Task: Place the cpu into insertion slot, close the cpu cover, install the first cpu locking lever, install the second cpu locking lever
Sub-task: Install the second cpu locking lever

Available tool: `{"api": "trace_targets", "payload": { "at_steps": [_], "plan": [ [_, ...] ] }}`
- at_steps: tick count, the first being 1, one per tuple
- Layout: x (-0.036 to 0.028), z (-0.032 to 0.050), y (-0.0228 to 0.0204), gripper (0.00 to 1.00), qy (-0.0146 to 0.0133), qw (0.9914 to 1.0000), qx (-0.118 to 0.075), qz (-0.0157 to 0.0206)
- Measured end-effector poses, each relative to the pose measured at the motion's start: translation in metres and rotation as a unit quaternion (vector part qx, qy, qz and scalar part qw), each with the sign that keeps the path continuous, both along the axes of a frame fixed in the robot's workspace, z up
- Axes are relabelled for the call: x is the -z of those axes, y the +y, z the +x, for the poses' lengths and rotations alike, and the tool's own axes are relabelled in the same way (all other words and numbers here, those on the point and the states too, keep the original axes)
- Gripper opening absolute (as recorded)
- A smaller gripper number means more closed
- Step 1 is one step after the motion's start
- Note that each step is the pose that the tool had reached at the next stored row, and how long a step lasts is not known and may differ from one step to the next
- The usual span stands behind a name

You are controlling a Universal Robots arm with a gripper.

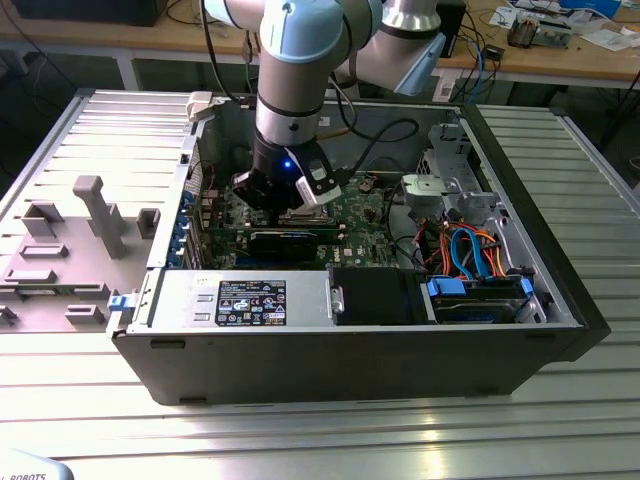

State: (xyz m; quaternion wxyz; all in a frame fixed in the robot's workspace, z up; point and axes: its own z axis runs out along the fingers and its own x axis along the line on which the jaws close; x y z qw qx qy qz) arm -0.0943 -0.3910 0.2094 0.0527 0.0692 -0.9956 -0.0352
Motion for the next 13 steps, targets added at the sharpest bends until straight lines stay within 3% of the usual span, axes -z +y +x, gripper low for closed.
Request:
{"api": "trace_targets", "payload": {
  "at_steps": [6, 8, 11, 13],
  "plan": [
    [0.0023, 0.0000, 0.0037, 0.11, 0.0000, 0.99999, 0.000, 0.0039],
    [0.0038, 0.0000, 0.0051, 0.11, 0.0001, 0.99998, 0.000, 0.0060],
    [0.0073, 0.0001, 0.0075, 0.11, -0.0003, 0.99993, -0.001, 0.0121],
    [0.0082, 0.0001, 0.0078, 0.11, -0.0001, 0.99991, -0.001, 0.0134]
  ]
}}
